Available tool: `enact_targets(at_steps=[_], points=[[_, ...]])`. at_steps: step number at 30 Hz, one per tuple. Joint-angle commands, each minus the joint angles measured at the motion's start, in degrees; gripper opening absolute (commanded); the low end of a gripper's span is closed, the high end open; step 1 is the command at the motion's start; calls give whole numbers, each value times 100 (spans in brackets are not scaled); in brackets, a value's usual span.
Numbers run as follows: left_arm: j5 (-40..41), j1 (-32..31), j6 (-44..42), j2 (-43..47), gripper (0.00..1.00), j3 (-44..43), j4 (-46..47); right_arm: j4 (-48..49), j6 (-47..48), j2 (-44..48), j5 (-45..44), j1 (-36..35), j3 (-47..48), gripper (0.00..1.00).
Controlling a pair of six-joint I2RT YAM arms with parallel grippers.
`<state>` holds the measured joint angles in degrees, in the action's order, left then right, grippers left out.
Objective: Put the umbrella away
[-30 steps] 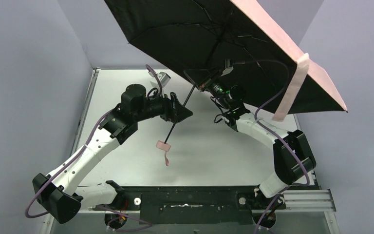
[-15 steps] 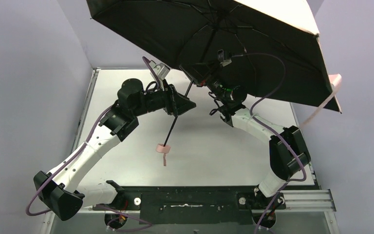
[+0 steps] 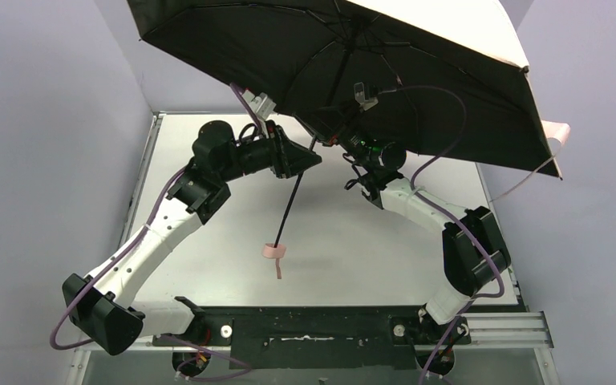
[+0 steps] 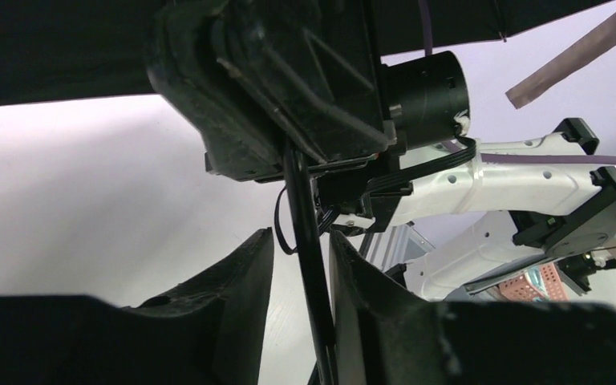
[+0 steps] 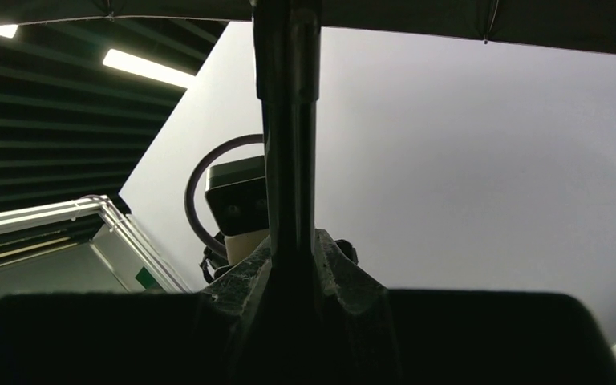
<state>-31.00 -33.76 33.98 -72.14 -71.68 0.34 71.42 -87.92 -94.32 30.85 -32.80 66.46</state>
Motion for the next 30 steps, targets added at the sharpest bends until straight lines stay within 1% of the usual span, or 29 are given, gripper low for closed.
enact_targets(at_steps=[1,5,6,7,9,12,15,20,25,30], points=[[-169,89,96,-118,23,-367,528,642,60,125,225,-60,324,0],[-237,89,123,-199,4,-454,512,530,119,132,241,-56,262,0],[-235,89,104,-206,1,-485,462,446,155,141,250,-59,236,0],[-218,89,70,-204,0,-518,399,373,198,155,265,-60,198,2],[-101,89,-64,-205,0,-620,133,224,287,218,229,-45,64,11],[405,89,-311,-120,0,-716,-483,-83,502,393,69,11,-246,30],[913,65,-472,21,0,-653,-788,-621,934,650,-111,76,-560,40],[1743,-41,-770,130,0,-523,-1268,-1807,1847,1123,-584,98,-1021,51],[2145,-82,-889,281,0,-133,-1330,-2869,2545,1576,-1072,100,-1403,62],[2639,-256,-1055,510,0,132,-1475,-3682,3137,1997,-1368,76,-1550,69]])
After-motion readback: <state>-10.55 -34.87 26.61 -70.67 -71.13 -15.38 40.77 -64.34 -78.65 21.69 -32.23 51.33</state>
